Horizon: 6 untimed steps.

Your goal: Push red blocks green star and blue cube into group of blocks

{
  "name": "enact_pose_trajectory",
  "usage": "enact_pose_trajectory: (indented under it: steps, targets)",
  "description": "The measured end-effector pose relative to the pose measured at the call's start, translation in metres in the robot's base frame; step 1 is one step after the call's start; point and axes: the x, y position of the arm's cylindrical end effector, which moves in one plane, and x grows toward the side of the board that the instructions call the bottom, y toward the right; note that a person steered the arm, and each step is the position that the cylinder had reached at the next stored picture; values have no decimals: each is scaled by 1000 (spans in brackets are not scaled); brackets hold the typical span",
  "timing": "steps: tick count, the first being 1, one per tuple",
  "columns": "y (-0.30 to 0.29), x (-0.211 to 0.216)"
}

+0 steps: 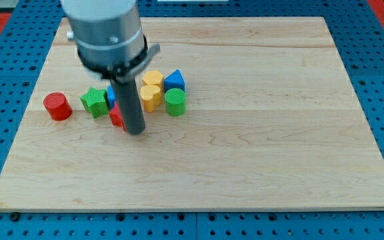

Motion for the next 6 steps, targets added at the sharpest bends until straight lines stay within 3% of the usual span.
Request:
enact_pose_trajectory:
  steps: [1, 2, 3, 4, 5, 6]
  targets:
    - [-25, -31]
    - [-42, 12]
    - [-146, 55]
    - [-142, -7]
    - [-113, -38]
    - [-146, -35]
